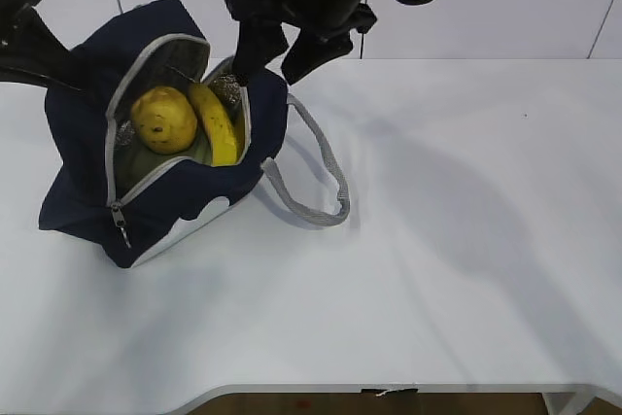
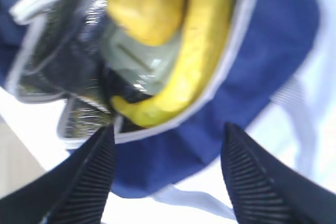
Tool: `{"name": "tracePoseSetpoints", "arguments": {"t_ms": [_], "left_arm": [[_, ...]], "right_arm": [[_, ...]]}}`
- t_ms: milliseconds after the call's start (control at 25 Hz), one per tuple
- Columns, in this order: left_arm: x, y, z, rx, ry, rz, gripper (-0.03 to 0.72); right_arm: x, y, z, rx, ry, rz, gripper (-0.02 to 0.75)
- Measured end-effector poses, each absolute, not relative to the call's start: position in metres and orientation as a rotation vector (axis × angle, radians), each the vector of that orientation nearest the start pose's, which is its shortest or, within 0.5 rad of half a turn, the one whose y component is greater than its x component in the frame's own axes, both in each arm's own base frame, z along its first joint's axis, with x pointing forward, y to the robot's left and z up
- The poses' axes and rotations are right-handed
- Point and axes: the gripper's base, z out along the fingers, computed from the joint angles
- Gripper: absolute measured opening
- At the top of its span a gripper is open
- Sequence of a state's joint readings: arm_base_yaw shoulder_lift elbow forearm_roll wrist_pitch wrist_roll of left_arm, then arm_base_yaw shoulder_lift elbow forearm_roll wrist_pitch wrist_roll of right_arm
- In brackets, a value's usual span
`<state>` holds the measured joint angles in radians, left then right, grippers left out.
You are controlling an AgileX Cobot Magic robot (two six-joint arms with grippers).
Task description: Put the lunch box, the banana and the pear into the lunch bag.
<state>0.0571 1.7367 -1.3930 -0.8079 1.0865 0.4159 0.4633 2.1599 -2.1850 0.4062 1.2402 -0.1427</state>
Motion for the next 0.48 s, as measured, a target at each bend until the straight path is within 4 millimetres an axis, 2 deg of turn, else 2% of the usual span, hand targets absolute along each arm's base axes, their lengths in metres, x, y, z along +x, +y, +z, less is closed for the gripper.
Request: {"name": "tracePoseSetpoints", "arguments": {"t_ms": [200,480], "left_arm": [[0.362,-0.038,0.288,0.065,2.601,-0.934,0.010],[0.362,-0.037,0.287,0.077,2.613,-0.913,0.010]], "right_arm": [[0.412,0.235,0.309,-0.672,2.636,0.539,0.504],[0.417,0.236,0.294,-0.662,2.676,0.524,0.490]]}}
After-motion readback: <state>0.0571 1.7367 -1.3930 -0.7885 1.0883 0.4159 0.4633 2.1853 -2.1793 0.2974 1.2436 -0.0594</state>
